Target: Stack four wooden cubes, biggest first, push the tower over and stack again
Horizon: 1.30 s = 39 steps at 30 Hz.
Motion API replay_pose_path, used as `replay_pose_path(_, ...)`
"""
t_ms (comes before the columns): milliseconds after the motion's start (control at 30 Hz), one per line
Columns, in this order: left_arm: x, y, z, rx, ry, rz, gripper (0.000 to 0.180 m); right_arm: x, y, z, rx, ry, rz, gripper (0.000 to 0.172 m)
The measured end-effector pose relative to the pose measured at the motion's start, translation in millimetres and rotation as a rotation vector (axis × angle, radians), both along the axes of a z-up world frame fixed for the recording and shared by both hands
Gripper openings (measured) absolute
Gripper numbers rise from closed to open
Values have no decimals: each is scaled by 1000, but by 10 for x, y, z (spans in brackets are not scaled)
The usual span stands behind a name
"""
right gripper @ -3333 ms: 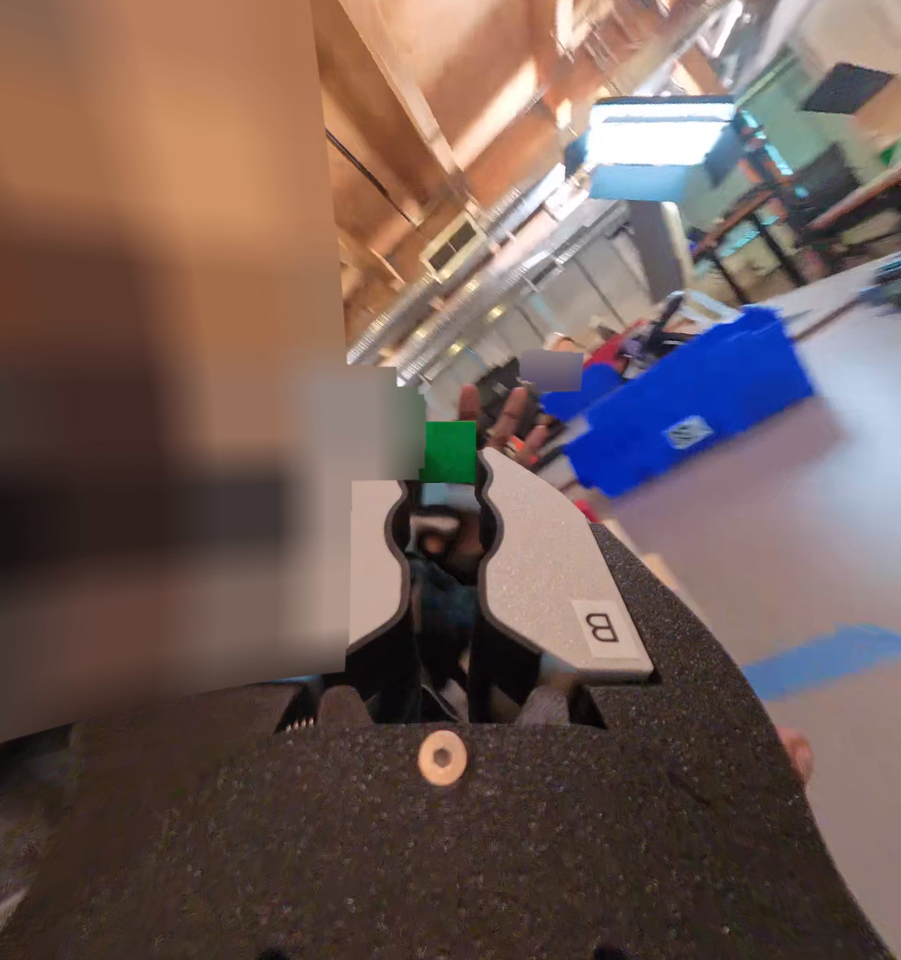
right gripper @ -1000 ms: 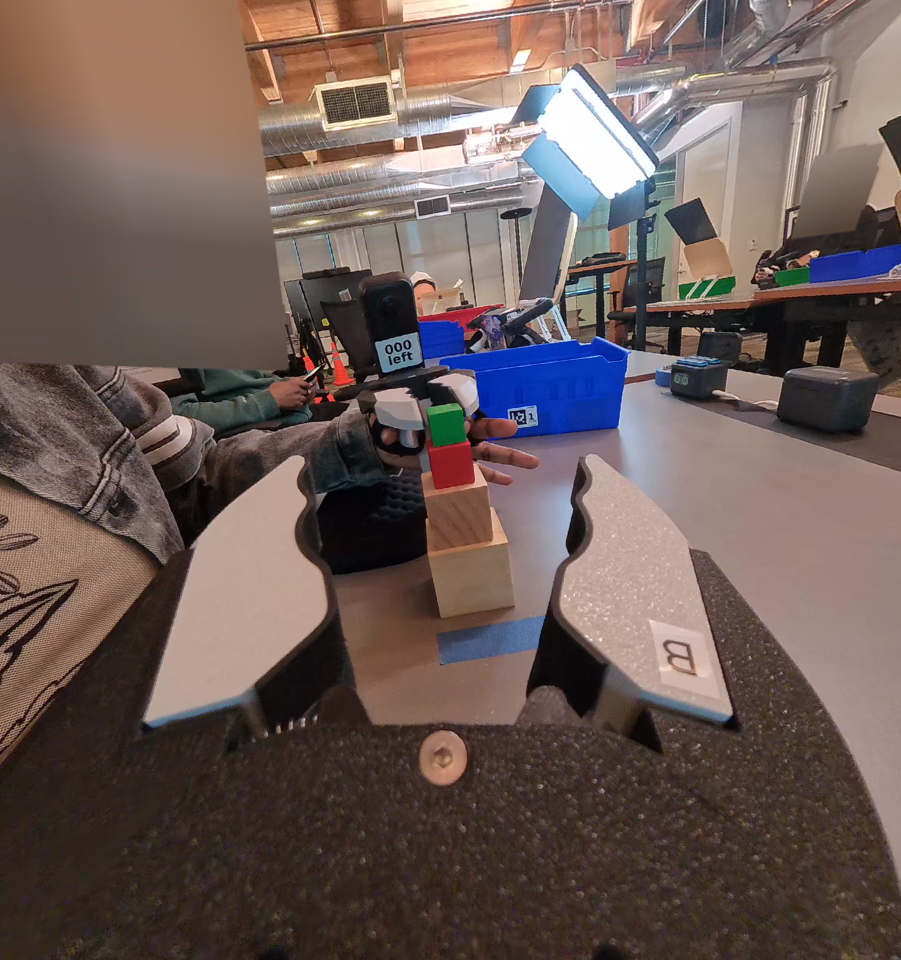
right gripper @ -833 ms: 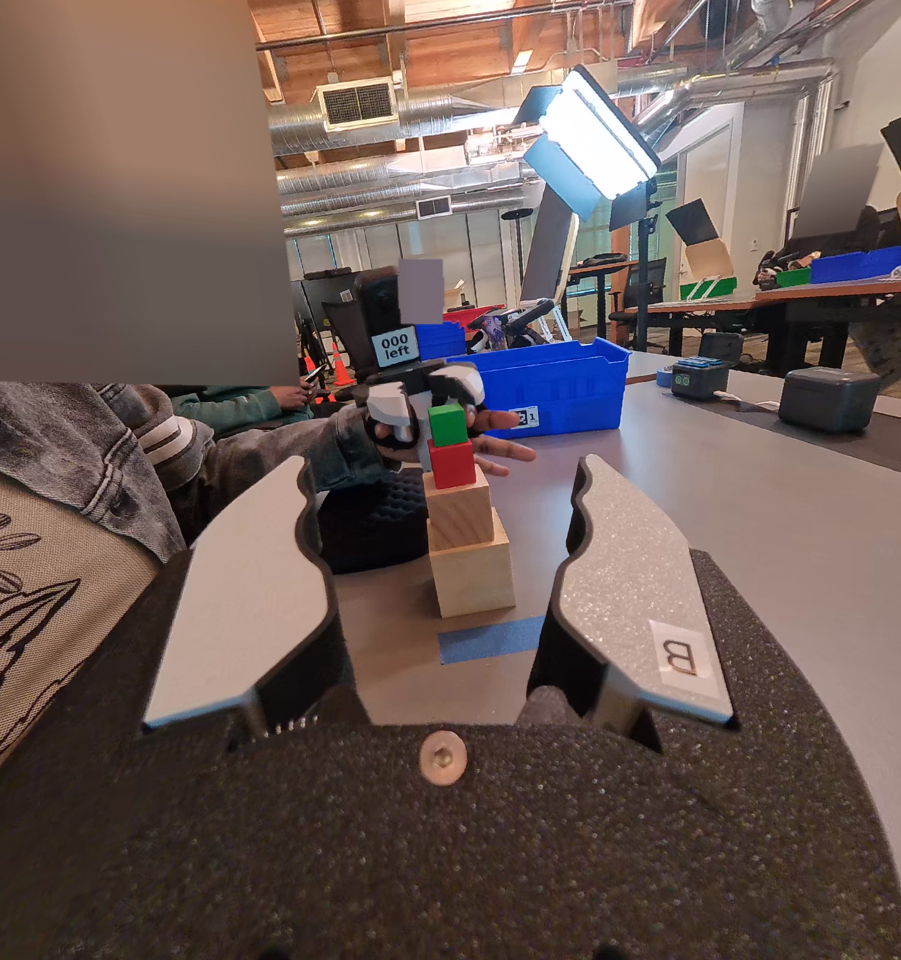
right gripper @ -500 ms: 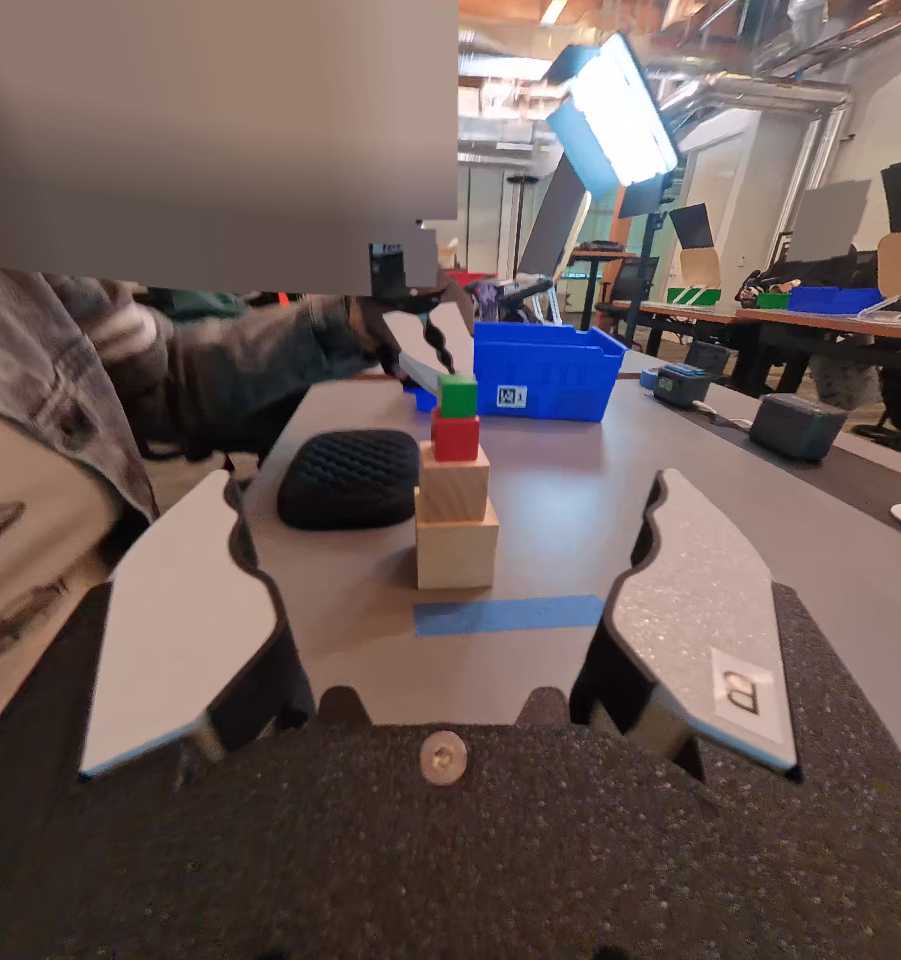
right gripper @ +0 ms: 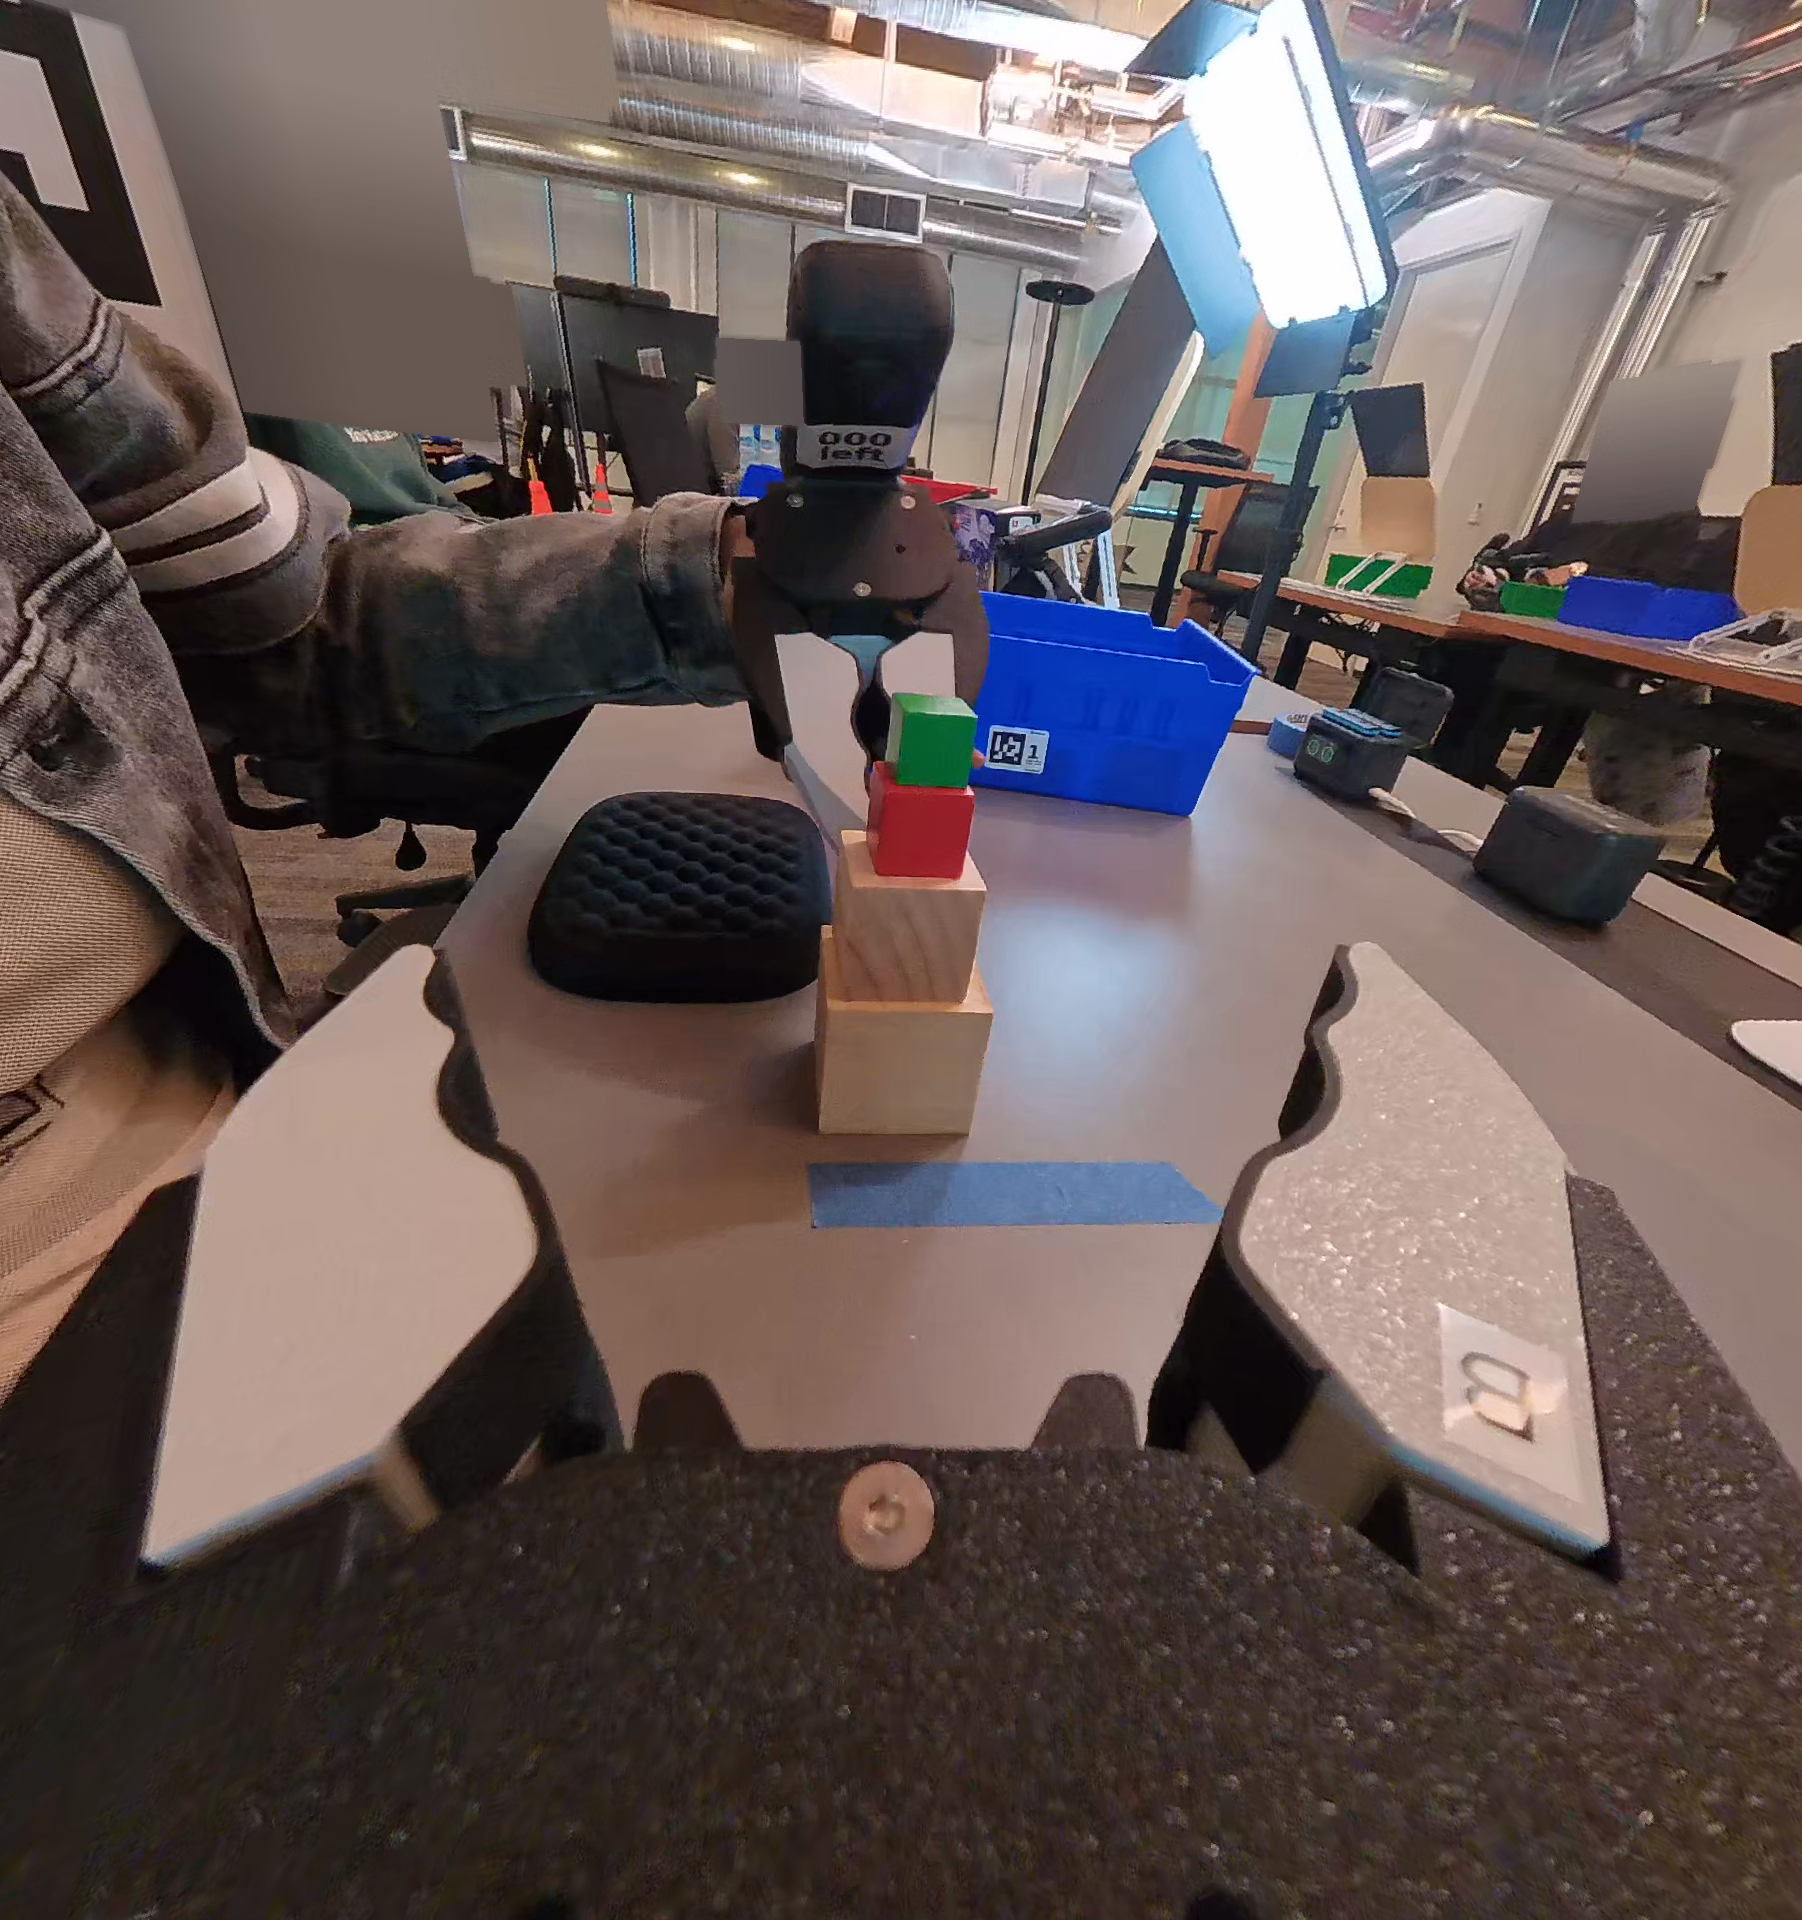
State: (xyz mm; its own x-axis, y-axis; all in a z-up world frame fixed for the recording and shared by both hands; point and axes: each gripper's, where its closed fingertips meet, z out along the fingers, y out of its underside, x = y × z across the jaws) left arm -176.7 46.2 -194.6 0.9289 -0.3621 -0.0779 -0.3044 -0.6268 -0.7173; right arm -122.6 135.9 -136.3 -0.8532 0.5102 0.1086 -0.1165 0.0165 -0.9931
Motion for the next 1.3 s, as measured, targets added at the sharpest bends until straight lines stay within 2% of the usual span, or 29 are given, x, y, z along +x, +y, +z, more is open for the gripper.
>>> replay_pose_path(400,108,334,139,44,3,-64,1,26,7,35,-13,14,2,146)
replay_pose_path(600,10,284,177,33,61,-38,5,28,19,47,-22,17,0,146)
replay_pose_path(667,-13,228,164,20,76,-26,32,28,16,36,-16,14,0,146)
replay_pose_path(767,-28,196,109,-9,96,24,107,26,11,24,-13,11,1,147)
replay_pose_path(800,-23,185,75,-34,102,34,111,26,11,24,-14,11,1,147)
replay_pose_path(867,-35,173,-16,-96,137,46,111,24,11,21,-14,9,1,147)
replay_pose_path(900,-65,173,-69,-132,171,58,106,24,10,19,-14,9,2,147)
replay_pose_path(967,-145,172,-175,-223,226,104,84,23,9,15,-13,9,1,147)
replay_pose_path(1133,26,250,-344,-357,139,57,77,17,17,11,-12,9,-4,147)
replay_pose_path(1200,15,210,-451,-426,155,25,61,16,16,3,-9,6,-5,147)
replay_pose_path(1300,-11,229,-442,-377,117,51,60,21,11,-3,-5,8,-4,147)
